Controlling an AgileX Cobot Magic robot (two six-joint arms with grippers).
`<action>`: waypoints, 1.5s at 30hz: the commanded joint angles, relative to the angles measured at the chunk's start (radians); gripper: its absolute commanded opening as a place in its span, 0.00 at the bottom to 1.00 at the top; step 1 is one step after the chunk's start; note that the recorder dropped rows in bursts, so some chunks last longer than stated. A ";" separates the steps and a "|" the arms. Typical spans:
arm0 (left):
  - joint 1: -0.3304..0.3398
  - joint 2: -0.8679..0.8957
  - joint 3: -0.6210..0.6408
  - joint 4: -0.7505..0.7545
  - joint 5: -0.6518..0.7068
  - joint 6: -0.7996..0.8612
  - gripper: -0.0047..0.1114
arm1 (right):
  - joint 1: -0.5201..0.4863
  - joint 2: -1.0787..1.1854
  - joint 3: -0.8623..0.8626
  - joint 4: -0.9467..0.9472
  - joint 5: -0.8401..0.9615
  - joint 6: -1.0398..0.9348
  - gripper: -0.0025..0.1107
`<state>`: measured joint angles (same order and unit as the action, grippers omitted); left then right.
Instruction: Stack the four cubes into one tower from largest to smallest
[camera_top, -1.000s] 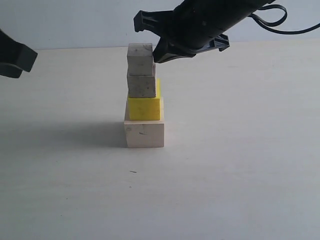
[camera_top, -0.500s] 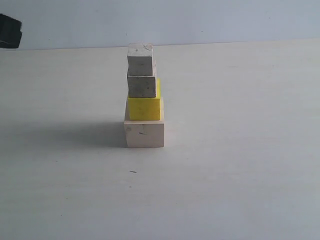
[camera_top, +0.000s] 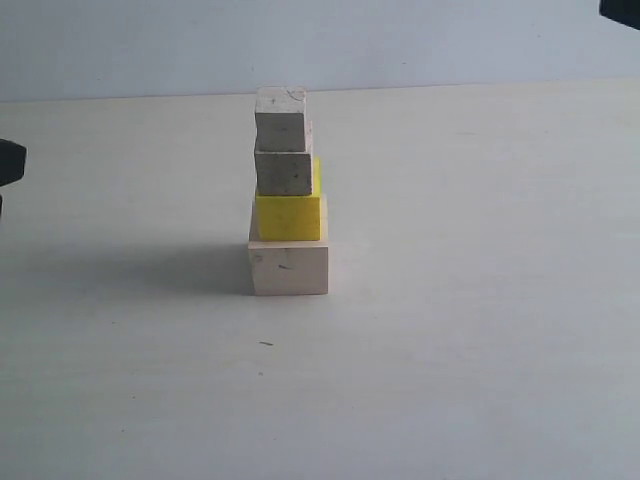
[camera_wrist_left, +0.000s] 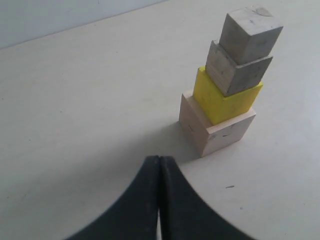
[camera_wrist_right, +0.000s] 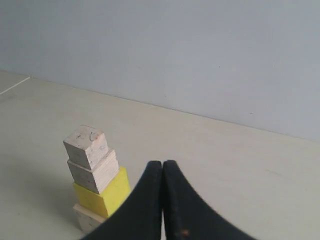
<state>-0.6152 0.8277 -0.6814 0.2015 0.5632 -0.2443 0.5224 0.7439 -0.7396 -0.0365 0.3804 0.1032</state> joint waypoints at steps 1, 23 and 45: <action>0.002 -0.006 0.005 0.005 -0.020 -0.002 0.04 | 0.000 -0.046 0.005 0.008 0.010 0.000 0.02; 0.002 -0.006 0.005 0.005 -0.018 0.001 0.04 | 0.000 -0.058 0.005 0.008 0.010 0.000 0.02; 0.445 -0.308 0.007 -0.095 -0.019 -0.003 0.04 | 0.000 -0.058 0.005 0.008 0.012 0.000 0.02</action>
<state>-0.3089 0.6028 -0.6773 0.1611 0.5479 -0.2421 0.5224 0.6897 -0.7376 -0.0252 0.3990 0.1048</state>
